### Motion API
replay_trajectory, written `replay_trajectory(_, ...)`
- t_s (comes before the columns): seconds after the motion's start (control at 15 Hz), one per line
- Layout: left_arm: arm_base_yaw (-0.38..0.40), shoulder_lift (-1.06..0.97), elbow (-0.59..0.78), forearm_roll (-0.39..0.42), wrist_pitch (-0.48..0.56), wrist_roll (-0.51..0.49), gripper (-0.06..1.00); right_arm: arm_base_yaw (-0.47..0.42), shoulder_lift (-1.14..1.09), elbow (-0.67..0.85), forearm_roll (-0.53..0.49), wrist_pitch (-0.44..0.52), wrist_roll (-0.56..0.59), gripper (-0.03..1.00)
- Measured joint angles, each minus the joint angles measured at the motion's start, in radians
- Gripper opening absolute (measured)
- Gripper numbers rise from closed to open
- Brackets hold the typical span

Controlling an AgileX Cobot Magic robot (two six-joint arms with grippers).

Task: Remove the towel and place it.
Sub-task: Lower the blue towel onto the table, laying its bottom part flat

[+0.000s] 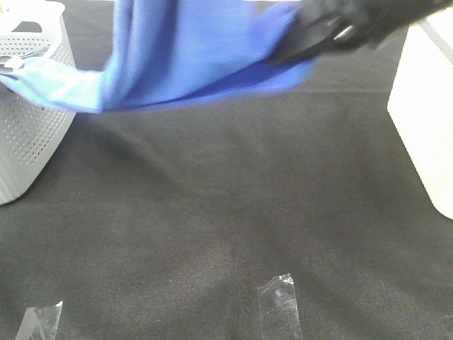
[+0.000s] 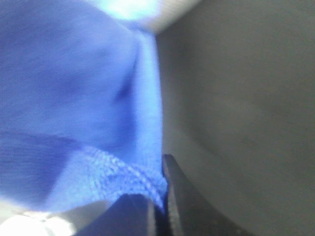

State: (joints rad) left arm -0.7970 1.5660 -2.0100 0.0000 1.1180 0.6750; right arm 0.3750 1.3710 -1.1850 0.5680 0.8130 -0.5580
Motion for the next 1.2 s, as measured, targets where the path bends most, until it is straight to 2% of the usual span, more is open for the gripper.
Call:
replay_trajectory(0.13,0.0,0.0,0.014,0.047,-0.08,0.0,0.0,0.0,-0.003,-0.143,-0.3,0.101,0.202,0.03)
replay_trajectory(0.2,0.0,0.006,0.014,0.087,-0.128,0.0,0.0,0.0,-0.003,-0.207,-0.398,0.125,0.258,0.03)
replay_trajectory(0.33,0.0,0.025,0.014,0.167,-0.244,-0.001,0.0,0.0,0.009,-0.352,-0.525,0.129,0.316,0.03)
replay_trajectory(0.47,0.0,0.061,0.014,0.285,-0.37,-0.038,0.0,0.0,0.052,-0.503,-0.577,0.122,0.32,0.03)
replay_trajectory(0.6,0.004,0.098,0.014,0.436,-0.474,-0.101,0.0,0.0,0.104,-0.621,-0.618,0.073,0.32,0.03)
replay_trajectory(0.73,0.049,0.136,0.015,0.577,-0.6,-0.205,0.0,0.0,0.148,-0.702,-0.658,0.004,0.32,0.03)
replay_trajectory(0.8,0.087,0.147,0.015,0.617,-0.677,-0.273,0.0,0.0,0.165,-0.732,-0.681,-0.033,0.32,0.03)
replay_trajectory(1.07,0.255,0.172,0.015,0.659,-1.102,-0.547,0.0,0.0,0.226,-0.802,-0.7,-0.28,0.321,0.03)
replay_trajectory(1.2,0.296,0.181,0.015,0.659,-1.204,-0.592,0.0,0.0,0.249,-0.809,-0.7,-0.391,0.321,0.03)
